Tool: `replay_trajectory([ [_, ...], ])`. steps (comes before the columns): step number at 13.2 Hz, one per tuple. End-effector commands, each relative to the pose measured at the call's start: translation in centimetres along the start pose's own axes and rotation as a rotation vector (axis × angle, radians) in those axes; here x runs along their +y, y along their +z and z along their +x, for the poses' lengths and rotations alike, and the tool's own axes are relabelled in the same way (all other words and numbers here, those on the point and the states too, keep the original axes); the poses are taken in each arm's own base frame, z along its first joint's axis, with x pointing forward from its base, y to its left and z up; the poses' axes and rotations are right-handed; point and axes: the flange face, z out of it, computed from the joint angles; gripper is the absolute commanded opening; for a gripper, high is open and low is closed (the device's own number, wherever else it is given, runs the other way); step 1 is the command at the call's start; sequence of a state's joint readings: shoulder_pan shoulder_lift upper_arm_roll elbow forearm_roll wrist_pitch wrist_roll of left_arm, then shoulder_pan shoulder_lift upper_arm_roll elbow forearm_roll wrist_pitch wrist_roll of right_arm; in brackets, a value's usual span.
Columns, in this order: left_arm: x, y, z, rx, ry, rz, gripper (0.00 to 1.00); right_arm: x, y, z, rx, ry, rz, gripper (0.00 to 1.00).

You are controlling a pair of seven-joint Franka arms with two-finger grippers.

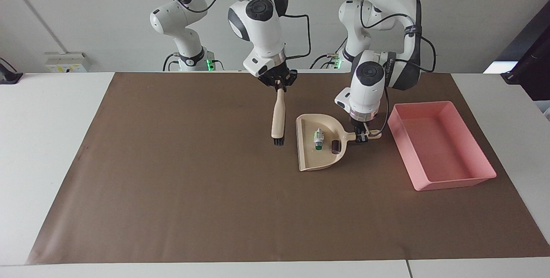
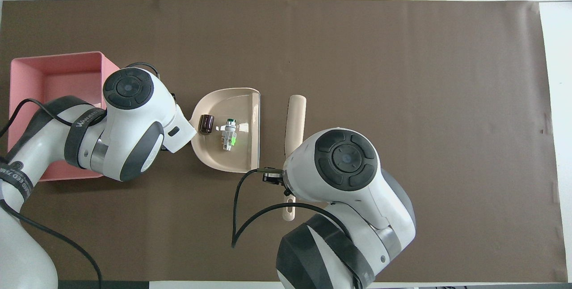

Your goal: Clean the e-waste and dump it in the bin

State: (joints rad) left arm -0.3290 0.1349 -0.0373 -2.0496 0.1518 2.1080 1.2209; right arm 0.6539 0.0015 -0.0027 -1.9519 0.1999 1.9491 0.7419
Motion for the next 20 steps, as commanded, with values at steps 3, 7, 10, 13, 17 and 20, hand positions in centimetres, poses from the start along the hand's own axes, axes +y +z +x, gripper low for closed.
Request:
replay_trajectory([
  [3,0.2,-5.2,-8.1,0.124,-0.008,0.040,0.00,15.1,-6.7,5.6,-0.047,0.006,-0.077,0.00],
  [7,-1.1,-8.7,-18.0,0.202,-0.006,0.029,0.00,28.4,-6.5,10.0,-0.097,-0.061,-0.061,0.00],
  [10,-1.6,-9.8,-25.7,0.257,-0.021,0.038,0.00,35.9,-4.1,12.5,-0.073,-0.099,-0.087,0.00],
  [13,-1.4,-10.7,-32.8,0.262,0.022,0.051,0.00,41.4,1.5,12.4,0.007,-0.143,-0.078,0.00],
  [17,0.4,-10.4,-39.8,0.242,0.058,0.090,0.00,43.4,4.4,12.6,0.012,-0.186,-0.078,0.00],
  [20,0.6,-9.8,-42.8,0.136,0.106,0.073,0.00,42.0,5.1,12.3,-0.023,-0.286,-0.187,0.00],
])
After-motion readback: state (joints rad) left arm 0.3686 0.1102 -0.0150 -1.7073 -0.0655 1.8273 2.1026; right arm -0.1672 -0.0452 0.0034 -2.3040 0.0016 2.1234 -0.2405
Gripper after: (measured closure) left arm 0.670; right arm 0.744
